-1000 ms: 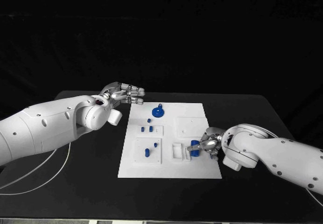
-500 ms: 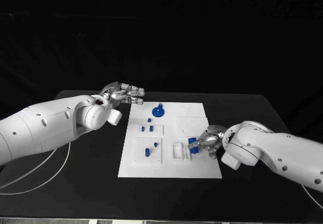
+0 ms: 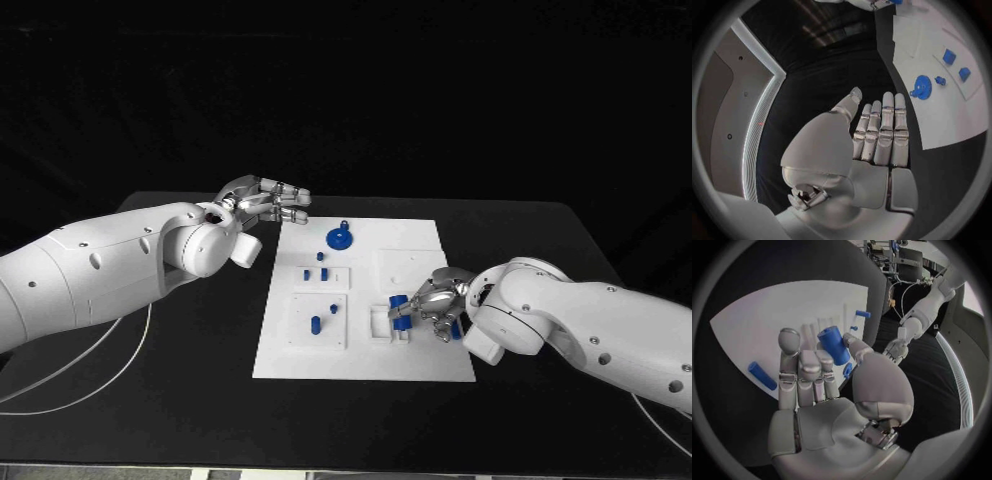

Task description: Assemble the parts on the task board

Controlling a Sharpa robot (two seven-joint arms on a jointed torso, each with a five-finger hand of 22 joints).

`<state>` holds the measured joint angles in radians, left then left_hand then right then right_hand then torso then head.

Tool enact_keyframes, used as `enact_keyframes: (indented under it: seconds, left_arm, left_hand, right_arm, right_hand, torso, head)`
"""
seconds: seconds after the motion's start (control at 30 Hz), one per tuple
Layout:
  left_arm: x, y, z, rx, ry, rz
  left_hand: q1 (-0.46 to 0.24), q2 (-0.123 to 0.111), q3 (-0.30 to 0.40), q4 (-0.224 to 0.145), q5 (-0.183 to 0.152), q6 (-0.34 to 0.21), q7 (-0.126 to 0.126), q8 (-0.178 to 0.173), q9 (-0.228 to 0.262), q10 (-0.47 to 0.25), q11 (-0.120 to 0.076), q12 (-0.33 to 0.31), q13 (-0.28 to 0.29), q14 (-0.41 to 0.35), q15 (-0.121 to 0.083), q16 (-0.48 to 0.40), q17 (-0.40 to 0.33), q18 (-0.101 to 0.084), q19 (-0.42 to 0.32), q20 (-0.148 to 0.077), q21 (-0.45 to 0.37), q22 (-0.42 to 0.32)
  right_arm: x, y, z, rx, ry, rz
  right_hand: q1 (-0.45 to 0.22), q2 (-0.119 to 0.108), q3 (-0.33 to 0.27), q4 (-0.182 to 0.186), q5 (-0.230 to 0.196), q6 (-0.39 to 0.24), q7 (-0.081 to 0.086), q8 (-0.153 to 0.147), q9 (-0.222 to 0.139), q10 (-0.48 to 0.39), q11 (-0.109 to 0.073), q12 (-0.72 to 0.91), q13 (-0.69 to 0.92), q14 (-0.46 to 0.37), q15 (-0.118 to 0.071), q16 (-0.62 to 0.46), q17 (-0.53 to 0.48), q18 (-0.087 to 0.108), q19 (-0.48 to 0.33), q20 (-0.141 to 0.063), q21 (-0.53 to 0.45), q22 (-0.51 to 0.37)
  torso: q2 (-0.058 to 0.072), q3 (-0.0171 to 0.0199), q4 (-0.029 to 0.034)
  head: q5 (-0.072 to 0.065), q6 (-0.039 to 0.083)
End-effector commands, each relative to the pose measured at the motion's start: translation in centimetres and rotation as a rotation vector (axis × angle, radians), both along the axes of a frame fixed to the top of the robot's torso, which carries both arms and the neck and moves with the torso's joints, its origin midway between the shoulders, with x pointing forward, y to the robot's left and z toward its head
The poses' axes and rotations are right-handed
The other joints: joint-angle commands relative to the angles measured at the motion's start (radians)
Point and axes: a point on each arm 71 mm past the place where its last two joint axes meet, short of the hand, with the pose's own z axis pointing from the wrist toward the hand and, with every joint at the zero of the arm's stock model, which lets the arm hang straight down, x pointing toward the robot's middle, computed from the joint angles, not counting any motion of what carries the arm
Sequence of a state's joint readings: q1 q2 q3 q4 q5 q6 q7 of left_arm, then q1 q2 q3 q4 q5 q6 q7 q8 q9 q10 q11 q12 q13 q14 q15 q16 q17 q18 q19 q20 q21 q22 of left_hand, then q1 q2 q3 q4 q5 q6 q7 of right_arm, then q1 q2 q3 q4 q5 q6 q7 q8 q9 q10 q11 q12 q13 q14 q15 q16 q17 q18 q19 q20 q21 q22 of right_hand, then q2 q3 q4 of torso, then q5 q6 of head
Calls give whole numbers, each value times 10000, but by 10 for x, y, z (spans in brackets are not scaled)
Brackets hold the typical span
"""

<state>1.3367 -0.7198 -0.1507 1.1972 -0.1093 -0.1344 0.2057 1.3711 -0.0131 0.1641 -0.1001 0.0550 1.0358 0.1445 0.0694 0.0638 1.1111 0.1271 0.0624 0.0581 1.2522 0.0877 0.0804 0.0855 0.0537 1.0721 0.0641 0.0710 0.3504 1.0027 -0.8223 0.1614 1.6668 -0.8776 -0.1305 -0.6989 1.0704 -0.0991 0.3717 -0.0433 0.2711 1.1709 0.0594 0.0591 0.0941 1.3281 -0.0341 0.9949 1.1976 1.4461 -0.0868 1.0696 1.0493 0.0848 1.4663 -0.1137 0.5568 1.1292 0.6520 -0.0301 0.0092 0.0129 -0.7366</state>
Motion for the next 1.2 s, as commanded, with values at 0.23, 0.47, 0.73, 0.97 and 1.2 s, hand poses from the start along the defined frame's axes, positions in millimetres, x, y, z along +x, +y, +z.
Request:
enact_keyframes:
  seconds: [0.23,0.47,0.73,0.97,1.2]
  left_arm:
    - [0,-3,0,-61,39,-190]
    - [0,-4,0,-60,57,-214]
    - [0,-5,0,-57,75,-234]
    - [-1,-5,0,-55,87,-251]
    - [-1,-5,0,-51,96,-255]
  left_hand:
    - [-75,-53,-31,115,-34,-82,-13,0,16,-58,3,44,6,-85,16,-51,10,-44,94,36,20,-185]
    - [-80,-51,-34,134,-33,-86,-13,-2,16,-59,3,45,6,-88,18,-53,10,-46,100,37,20,-217]
    - [-95,-54,-44,167,-34,-95,-12,-2,16,-64,4,45,6,-87,19,-51,12,-47,108,40,21,-260]
    - [-102,-54,-51,216,-33,-103,-11,0,17,-65,6,47,6,-94,23,-52,13,-49,119,43,21,-329]
    - [-86,-62,-50,260,-33,-111,-11,3,18,-69,6,50,7,-95,23,-51,17,-49,134,44,22,-400]
  right_arm:
    - [1,4,-1,-725,165,332]
    - [2,10,-4,-1037,224,762]
    - [3,11,-7,-1104,548,979]
    - [3,13,-9,-1163,688,1164]
    - [4,13,-11,-1228,730,1173]
  right_hand:
    - [-49,73,-123,110,-158,165,-63,47,12,21,-32,-98,-58,18,-69,-77,-30,-7,411,-18,-80,0]
    - [-25,83,-239,247,-260,172,-67,45,7,9,-34,-154,-108,16,-72,-119,-44,-14,413,-19,-110,1]
    - [-32,164,-420,255,-134,176,-69,45,4,-24,-32,-191,-139,18,-74,-158,-43,-16,411,-25,-171,-3]
    - [-76,192,-551,326,-244,183,-71,44,8,-33,-30,-212,-160,17,-74,-166,-28,-16,411,-23,-205,-4]
    - [-104,201,-682,411,-287,199,-74,45,15,-39,-28,-223,-177,17,-74,-193,-27,-14,410,-24,-230,0]
  torso:
    - [5,3,1]
    - [10,15,2]
    - [12,10,3]
    - [16,9,15]
    - [11,8,2]
  head:
    - [5,-6]
    - [20,-16]
    - [65,-50]
    - [94,-64]
    - [131,-86]
